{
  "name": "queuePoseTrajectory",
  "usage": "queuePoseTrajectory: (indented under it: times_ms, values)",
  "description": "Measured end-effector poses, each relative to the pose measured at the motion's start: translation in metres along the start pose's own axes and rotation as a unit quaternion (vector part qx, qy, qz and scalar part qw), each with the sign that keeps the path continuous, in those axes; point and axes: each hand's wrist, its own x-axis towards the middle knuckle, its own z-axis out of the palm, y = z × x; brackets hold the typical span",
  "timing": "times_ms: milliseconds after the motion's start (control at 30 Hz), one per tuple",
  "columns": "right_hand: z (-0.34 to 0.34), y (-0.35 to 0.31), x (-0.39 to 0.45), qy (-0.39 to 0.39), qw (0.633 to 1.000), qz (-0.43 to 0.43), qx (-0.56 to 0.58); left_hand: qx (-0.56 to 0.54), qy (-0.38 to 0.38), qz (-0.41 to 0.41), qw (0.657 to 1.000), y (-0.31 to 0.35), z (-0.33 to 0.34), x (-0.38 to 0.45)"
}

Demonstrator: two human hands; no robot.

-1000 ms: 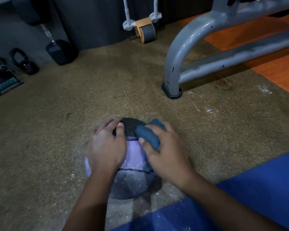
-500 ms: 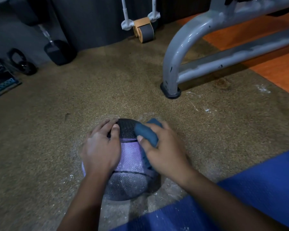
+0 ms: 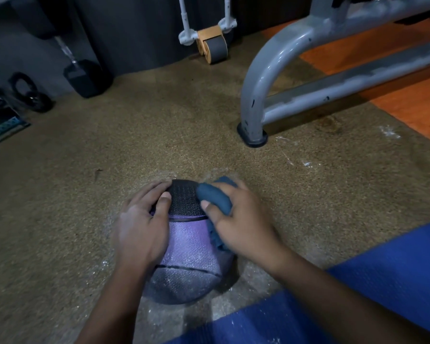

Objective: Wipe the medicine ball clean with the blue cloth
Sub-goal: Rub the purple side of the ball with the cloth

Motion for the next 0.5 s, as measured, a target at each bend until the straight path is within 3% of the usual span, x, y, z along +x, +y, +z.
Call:
queuePoseTrajectory:
  times_ms: [167,333,500]
  values:
    - [0.008,-0.029,-0.022,-0.051,0.991,-0.120,-0.029,-0.034,-0.008,0.007,0.999,-0.005,-0.006,-0.005]
    - [-0.001,0.017,0.008,0.000,0.999,0.041,0.030,-0.048,-0.015,0.005,0.999,-0.009,-0.009,-0.004]
    - [0.005,0.028,0.003,-0.009,0.999,0.033,0.016,0.013,-0.062,0.014,0.998,-0.008,-0.019,-0.002]
